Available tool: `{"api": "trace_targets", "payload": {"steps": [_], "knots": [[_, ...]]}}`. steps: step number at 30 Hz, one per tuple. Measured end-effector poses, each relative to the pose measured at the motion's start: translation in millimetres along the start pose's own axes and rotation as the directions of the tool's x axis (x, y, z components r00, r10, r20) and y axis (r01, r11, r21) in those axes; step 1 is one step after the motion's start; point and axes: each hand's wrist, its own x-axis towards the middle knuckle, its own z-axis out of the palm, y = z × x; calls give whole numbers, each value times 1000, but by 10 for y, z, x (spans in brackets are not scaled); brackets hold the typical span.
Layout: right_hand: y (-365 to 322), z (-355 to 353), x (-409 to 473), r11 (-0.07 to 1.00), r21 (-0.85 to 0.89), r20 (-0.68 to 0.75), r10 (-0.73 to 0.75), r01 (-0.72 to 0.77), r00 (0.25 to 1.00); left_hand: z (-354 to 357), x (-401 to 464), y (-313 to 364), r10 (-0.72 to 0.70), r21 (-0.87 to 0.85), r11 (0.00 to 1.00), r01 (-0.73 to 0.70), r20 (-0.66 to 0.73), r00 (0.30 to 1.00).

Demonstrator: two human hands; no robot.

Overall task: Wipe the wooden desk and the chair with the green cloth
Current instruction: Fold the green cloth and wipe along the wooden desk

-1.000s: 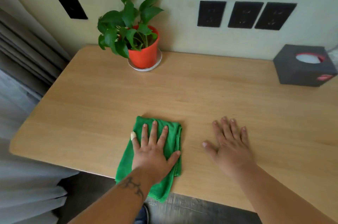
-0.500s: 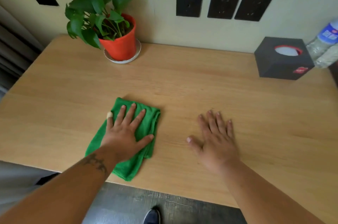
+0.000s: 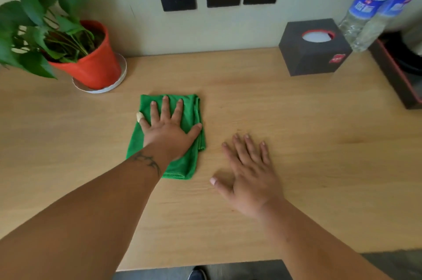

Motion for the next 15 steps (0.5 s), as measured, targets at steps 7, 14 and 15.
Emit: {"api": "trace_targets", "payload": {"steps": [7, 14, 15], "knots": [[-1, 18, 7, 1000, 1, -8, -6, 6, 1000, 40, 7, 509, 389, 22, 920, -390, 34, 920], [40, -3, -12, 998, 56, -7, -12, 13, 1000, -133, 620, -90, 198, 25, 980, -198, 15, 980], [44, 3, -12, 998, 68, -17, -11, 12, 1000, -152, 700, -117, 150, 23, 988, -150, 15, 989]]}}
